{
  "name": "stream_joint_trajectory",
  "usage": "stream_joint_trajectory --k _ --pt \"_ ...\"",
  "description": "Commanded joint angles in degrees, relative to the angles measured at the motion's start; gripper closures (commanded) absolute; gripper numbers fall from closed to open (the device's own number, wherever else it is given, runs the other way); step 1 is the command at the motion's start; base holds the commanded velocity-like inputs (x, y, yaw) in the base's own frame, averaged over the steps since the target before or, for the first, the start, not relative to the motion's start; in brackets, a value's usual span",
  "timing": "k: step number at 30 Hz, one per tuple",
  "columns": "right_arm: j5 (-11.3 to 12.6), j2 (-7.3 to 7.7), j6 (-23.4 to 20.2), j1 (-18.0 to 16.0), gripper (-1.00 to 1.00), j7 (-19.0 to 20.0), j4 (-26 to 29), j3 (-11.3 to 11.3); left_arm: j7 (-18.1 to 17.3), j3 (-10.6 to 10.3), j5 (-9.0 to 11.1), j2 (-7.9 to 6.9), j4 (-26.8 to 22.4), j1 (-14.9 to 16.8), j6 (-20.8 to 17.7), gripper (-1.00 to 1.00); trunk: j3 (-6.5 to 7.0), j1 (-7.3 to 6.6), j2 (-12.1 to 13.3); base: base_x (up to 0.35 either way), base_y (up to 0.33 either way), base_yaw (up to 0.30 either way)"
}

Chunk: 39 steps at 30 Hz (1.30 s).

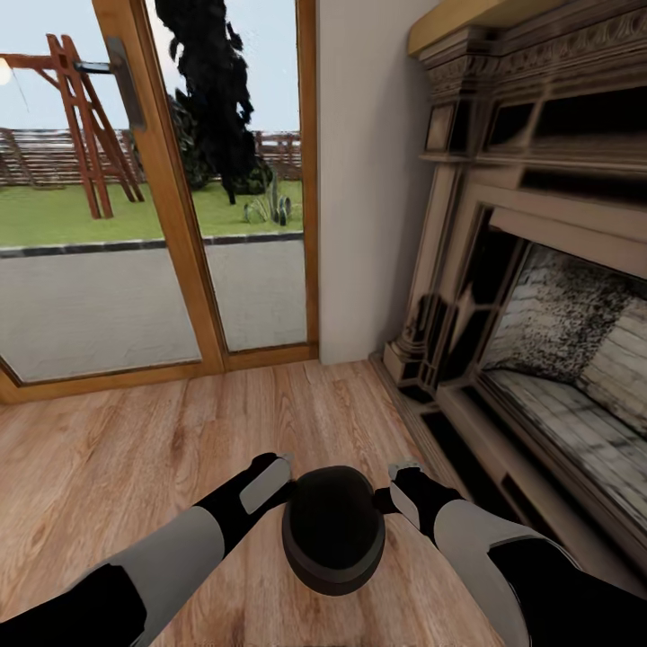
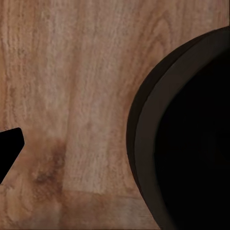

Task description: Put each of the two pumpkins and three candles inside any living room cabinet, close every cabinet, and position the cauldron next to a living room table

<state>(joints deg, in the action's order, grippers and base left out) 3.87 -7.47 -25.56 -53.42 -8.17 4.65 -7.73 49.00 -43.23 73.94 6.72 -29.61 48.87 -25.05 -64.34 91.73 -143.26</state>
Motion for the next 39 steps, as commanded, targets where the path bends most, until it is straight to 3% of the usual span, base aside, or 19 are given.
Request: stream_joint_trajectory --k 1,13,21,39 --pt "0.0 0.00 0.0 0.0 -1.00 0.0 0.0 0.0 -0.3 0.0 0.0 0.08 0.0 0.0 0.0 -1.00 -0.23 0.02 0.0 0.000 0.000 0.000" --pt "-0.1 0.08 0.1 0.0 -1.00 0.2 0.0 0.0 -0.8 0.0 0.0 0.14 0.1 0.0 0.0 -1.00 -2.89 0.33 -0.2 0.000 0.000 0.000" --pt "-0.1 0.09 0.2 0.0 -1.00 0.4 0.0 0.0 -2.0 -1.6 0.0 0.05 0.2 0.0 0.0 -1.00 -4.66 0.54 -0.3 0.000 0.000 0.000" --pt "-0.1 0.07 0.3 0.0 -1.00 0.4 0.1 0.0 -2.1 -1.7 0.0 0.05 0.2 0.0 0.0 -1.00 -8.65 1.00 -0.5 0.000 0.000 0.000"
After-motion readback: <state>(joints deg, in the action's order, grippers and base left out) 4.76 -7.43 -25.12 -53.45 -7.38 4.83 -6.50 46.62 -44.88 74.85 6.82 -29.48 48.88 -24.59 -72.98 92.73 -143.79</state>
